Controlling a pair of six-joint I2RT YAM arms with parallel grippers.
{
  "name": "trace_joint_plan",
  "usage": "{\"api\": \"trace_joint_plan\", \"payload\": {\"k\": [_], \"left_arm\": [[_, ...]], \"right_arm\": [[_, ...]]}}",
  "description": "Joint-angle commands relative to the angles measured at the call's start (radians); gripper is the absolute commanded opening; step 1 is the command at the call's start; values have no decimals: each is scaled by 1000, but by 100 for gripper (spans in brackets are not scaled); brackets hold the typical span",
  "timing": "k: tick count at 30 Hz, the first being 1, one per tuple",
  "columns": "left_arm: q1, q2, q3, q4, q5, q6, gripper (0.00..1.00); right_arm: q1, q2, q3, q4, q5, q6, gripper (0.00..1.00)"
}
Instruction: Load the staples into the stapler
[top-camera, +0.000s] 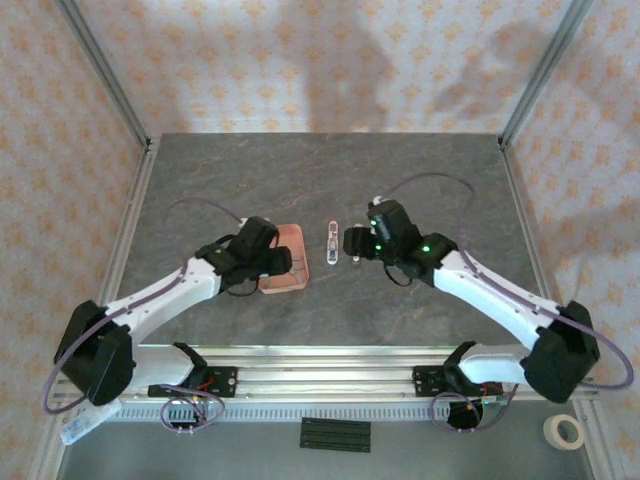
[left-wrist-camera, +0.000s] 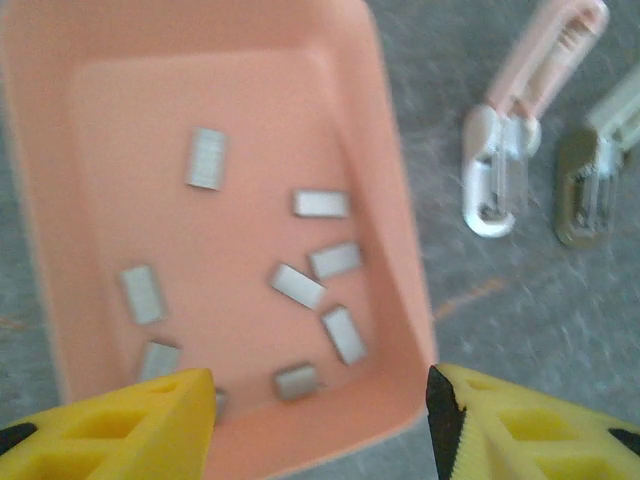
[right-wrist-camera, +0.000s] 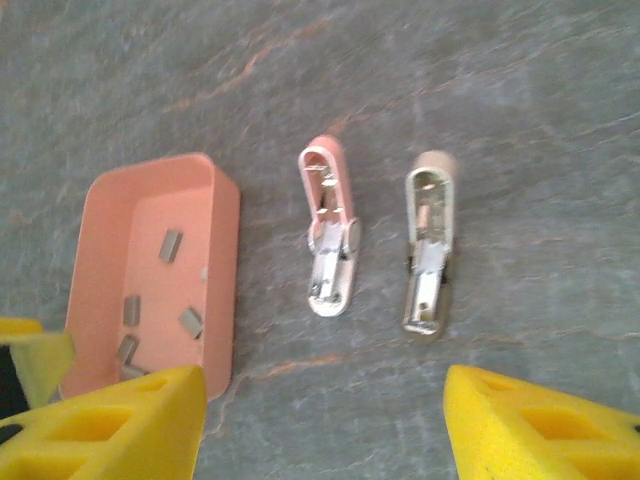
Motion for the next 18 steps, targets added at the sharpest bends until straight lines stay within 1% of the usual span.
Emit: {"api": "trace_joint_plan", "payload": {"k": [1,8,12,18], "left_arm": [[57,-90,-83,117,-54,-31,61],[174,-227,-267,229,-72,-80,64],[208,-269,-336,279,-103,-105,64],[226,-289,-384,293,-196,-118,64]], "right_arm": [[49,104,120,-101,10,-10,62],[117,375,401,-255,2,60,59],[152,529,572,-332,-27,94,57],[197,784,889,-484,-10,115,53]]}}
